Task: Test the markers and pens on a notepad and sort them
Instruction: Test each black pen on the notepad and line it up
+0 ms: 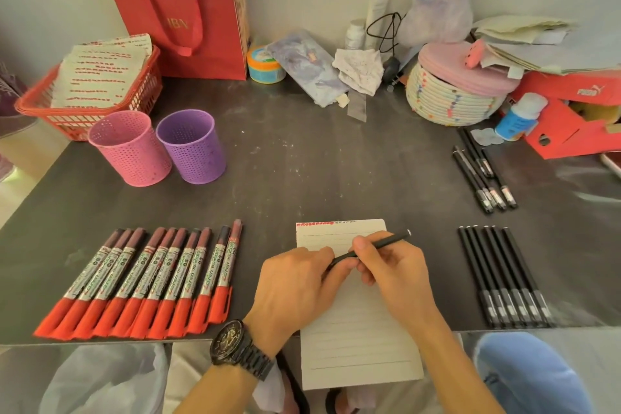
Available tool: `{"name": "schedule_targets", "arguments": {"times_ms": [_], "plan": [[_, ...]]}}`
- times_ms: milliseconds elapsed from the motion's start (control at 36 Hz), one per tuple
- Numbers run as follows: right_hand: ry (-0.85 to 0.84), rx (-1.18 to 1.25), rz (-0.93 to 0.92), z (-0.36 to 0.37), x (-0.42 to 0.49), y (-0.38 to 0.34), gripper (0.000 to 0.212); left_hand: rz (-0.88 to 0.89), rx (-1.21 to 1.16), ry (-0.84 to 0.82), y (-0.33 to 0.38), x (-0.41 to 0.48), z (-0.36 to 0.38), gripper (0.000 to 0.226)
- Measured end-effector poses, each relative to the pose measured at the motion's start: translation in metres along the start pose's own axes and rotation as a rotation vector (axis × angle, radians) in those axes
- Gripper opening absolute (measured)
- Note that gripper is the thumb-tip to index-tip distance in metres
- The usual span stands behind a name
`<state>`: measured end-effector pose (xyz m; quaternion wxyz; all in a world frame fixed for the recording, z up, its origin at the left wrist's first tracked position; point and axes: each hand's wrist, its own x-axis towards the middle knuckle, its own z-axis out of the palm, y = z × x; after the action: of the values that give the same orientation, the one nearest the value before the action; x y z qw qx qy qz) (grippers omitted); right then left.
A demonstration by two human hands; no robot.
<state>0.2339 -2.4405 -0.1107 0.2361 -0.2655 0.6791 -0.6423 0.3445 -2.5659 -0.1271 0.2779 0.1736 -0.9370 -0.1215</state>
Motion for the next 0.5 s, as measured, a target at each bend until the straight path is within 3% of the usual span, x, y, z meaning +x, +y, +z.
{"name": "schedule_targets", "arguments": {"times_ms": [194,306,389,500], "plan": [[0.094,0.073,-0.053,0.0,0.0,0.0,0.027,0.007,-0.041,0.076,-0.002,0.001,0.006,0.056],[0.249,0.378,0.042,-0.006,0.005,-0.001,0.031,-0.088,-0.045,0.002,-0.004,0.001,0.008,0.048],[0.203,0.46,0.081,-0.013,0.007,-0.004,0.029,-0.165,-0.084,-0.067,-0.005,0.001,0.008,0.043],[0.183,0.358,0.084,-0.02,0.019,-0.012,0.022,-0.186,-0.112,-0.144,-0.006,0.002,0.007,0.044]]}}
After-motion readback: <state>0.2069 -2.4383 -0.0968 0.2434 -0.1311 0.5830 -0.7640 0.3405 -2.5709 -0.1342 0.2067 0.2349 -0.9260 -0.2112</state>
